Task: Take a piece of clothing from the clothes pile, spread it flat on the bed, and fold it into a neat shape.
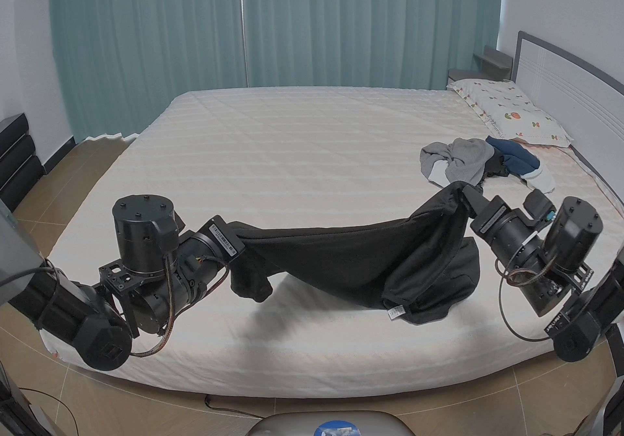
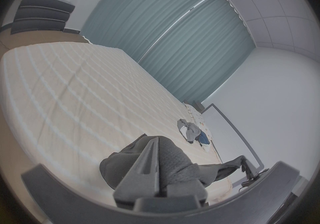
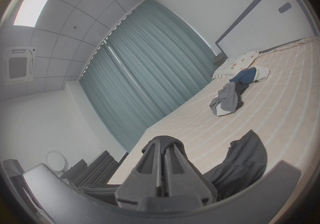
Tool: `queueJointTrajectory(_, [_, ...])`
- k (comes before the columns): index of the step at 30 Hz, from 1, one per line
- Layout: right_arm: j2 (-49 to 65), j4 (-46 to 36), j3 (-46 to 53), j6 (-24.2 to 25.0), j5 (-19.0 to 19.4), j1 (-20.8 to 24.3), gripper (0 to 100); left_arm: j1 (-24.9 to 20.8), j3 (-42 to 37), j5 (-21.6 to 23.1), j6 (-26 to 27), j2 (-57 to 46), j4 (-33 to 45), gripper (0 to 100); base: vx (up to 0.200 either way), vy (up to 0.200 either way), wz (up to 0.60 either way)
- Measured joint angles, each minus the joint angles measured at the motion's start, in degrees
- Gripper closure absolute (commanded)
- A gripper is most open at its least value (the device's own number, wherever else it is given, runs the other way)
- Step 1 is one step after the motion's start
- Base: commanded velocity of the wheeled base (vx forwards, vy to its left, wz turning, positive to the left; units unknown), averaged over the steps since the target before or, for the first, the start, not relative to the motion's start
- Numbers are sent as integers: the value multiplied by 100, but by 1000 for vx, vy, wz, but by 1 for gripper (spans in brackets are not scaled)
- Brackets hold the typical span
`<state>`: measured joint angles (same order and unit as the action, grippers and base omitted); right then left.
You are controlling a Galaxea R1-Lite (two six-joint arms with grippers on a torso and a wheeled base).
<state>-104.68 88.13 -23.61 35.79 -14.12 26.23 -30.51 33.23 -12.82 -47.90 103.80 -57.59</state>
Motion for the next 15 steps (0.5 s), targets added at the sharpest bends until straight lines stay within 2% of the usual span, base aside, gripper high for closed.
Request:
queueJointTrajectory(8, [1133, -308, 369, -352, 2, 33, 100, -165, -278, -44, 315, -599, 184, 100, 0, 0, 0])
queueJointTrajectory(11, [1720, -891, 229, -503, -5, 74, 100, -204, -261, -45, 440, -894, 466, 100, 0, 0, 0])
queueJointTrajectory(15, [2459, -2222, -413, -610, -2, 121, 100, -219, -40, -48, 523, -1241, 898, 100, 0, 0, 0])
